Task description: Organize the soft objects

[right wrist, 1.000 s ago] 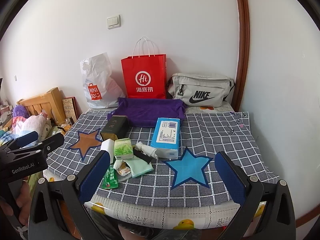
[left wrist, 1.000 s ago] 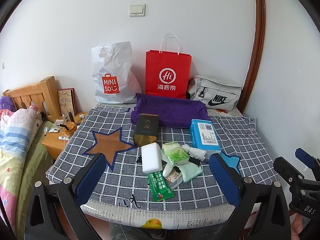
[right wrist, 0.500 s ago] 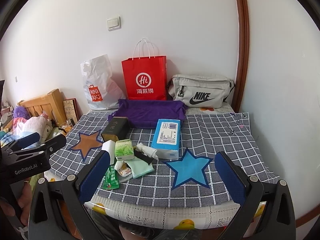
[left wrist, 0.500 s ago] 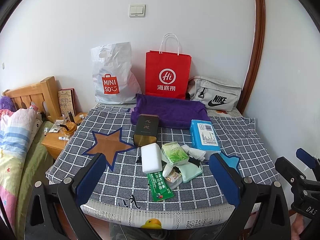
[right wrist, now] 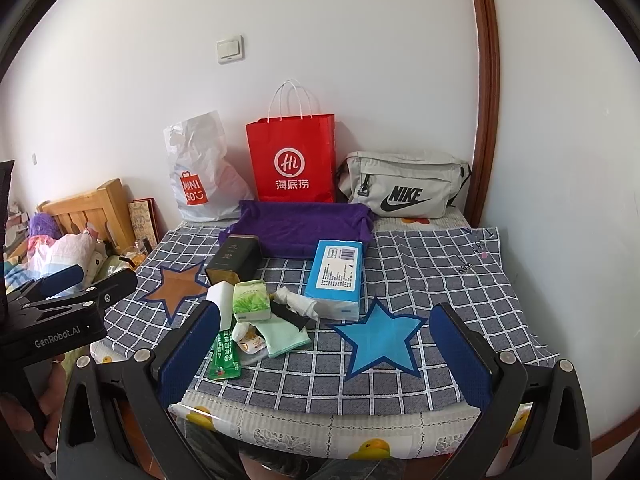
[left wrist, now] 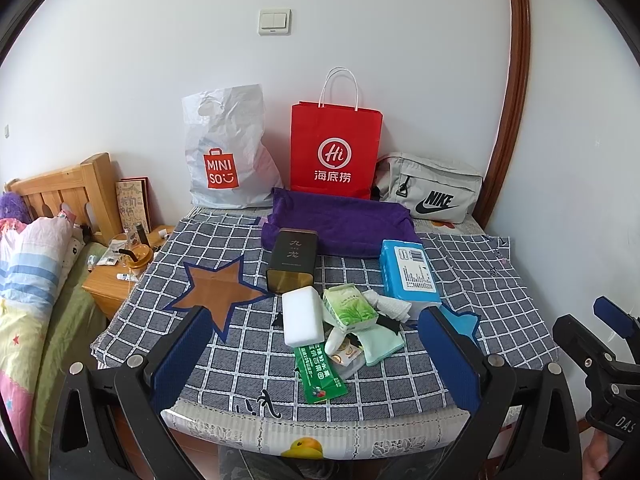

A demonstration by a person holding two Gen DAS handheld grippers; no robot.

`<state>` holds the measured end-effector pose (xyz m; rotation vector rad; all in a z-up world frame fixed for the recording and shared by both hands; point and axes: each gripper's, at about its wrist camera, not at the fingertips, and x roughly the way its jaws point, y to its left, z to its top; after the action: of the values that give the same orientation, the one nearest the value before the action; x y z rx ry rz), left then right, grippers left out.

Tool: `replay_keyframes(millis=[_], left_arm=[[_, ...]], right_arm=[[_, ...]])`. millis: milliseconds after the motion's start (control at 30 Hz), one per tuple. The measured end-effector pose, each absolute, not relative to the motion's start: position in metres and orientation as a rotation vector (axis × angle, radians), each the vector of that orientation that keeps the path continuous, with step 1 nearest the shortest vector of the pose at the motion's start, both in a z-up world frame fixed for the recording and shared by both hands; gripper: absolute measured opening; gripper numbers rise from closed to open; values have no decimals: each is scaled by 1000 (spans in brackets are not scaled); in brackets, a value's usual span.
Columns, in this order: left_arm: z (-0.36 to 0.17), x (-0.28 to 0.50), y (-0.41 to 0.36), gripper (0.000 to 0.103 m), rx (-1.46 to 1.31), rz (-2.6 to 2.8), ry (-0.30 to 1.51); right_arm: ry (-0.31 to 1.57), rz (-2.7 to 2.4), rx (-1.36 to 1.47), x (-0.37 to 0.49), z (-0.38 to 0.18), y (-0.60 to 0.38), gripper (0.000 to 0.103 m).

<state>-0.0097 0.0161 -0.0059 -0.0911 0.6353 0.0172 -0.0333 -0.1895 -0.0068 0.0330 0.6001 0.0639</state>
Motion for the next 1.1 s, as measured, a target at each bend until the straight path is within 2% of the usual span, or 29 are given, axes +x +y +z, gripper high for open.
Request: replay_keyframes(millis=[500, 1100], left_arm=[[-37, 19, 33, 103, -104, 50, 708], [-133, 78, 42, 101, -138, -45, 896]], right_arm=[[602, 83, 28, -22, -26, -185, 103], [746, 129, 82, 36, -103, -181, 103]])
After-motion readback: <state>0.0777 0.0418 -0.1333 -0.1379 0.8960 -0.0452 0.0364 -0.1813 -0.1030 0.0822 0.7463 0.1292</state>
